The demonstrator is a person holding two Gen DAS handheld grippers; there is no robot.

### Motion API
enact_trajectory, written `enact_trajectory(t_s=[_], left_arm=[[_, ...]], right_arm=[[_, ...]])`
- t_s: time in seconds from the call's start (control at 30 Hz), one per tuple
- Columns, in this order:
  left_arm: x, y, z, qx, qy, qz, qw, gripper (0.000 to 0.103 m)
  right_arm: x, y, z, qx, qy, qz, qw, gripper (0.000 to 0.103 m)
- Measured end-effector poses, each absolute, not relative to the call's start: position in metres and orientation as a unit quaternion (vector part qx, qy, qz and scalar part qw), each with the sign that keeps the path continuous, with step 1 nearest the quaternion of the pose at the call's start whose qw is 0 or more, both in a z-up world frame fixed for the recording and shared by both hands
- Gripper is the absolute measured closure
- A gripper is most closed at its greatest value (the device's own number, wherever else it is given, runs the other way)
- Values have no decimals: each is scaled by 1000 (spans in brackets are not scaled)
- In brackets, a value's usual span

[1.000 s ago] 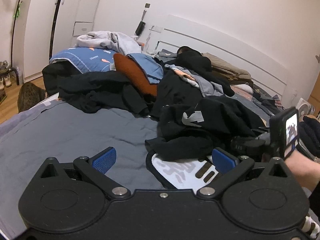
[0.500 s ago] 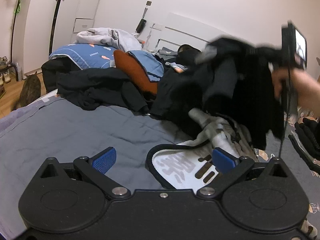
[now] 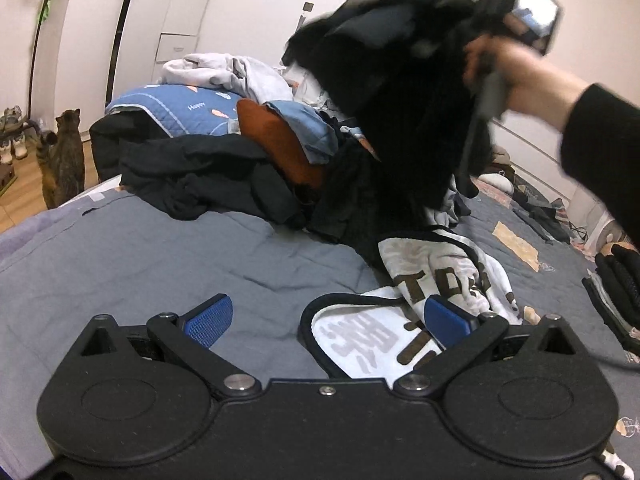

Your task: Fold clothes

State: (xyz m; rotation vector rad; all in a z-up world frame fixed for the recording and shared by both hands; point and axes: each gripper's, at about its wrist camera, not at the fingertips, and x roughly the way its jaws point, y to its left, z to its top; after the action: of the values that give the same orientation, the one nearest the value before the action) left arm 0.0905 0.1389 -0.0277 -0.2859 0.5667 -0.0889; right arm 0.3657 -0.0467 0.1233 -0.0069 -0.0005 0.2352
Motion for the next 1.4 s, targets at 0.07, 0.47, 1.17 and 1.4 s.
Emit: enact_trajectory(t_s=[0.07,0.47,1.17,1.4], left_arm=[[91,139,-27,-143,279,-42,949,0],[85,140,-20,-143,273,-52,950,0],[60,85,-17,-107,271,-122,949,0],[46,40,-31,-79,285,-176,939,0]], right_arm=[[384,-31,87,-28,72,103,992,73],[323,-59,24,-60,180,153,970,18],[21,-258,-22,-18,250,41,967,8],[-29,-284,-56,21,266,17,964,8]])
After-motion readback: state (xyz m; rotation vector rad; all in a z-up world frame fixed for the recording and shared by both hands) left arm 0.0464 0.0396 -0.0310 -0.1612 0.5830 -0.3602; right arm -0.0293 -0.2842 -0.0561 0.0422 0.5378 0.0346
